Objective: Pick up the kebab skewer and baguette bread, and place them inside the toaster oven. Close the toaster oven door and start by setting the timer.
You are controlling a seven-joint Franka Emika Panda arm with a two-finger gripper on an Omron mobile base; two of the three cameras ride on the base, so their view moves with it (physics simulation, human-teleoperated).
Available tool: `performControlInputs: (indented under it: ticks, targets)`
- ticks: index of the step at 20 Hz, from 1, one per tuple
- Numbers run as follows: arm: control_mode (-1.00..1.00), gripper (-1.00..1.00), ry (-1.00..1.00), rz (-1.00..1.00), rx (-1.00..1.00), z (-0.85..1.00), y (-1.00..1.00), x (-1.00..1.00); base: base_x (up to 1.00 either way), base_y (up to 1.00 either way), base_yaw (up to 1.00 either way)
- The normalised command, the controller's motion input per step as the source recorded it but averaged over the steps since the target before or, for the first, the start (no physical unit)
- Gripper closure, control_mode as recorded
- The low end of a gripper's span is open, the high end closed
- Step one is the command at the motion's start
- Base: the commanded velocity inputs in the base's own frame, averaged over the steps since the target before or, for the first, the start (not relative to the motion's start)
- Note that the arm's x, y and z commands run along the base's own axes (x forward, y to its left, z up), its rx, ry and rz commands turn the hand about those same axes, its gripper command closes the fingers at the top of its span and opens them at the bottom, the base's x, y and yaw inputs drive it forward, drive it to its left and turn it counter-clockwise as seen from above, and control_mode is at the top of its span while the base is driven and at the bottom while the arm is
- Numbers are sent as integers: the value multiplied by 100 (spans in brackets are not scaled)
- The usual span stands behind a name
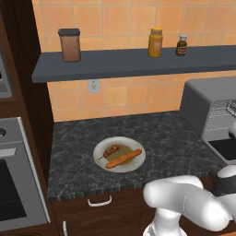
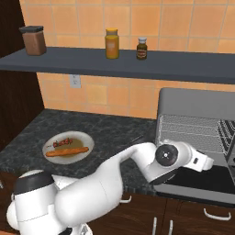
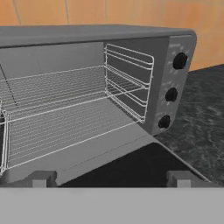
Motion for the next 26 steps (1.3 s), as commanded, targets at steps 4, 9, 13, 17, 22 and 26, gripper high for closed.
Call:
performControlInputs:
  ticks: [4, 9, 13, 17, 22, 26]
  targets:
    - [-100, -100, -10, -8, -1, 18, -36, 20, 0, 0, 0]
    - [-100, -100, -2, 1, 0, 0, 0, 2, 0, 0, 0]
    - [-100, -100, -14, 41, 1, 13, -23, 6, 0, 0, 0]
    - [-100, -100, -9, 37, 0, 26, -40, 15, 0, 0, 0]
    - [-100, -100, -3, 16, 1, 22, -25, 16, 0, 0, 0]
    - [-100, -100, -9, 8, 1, 10, 1, 40, 0, 0, 0]
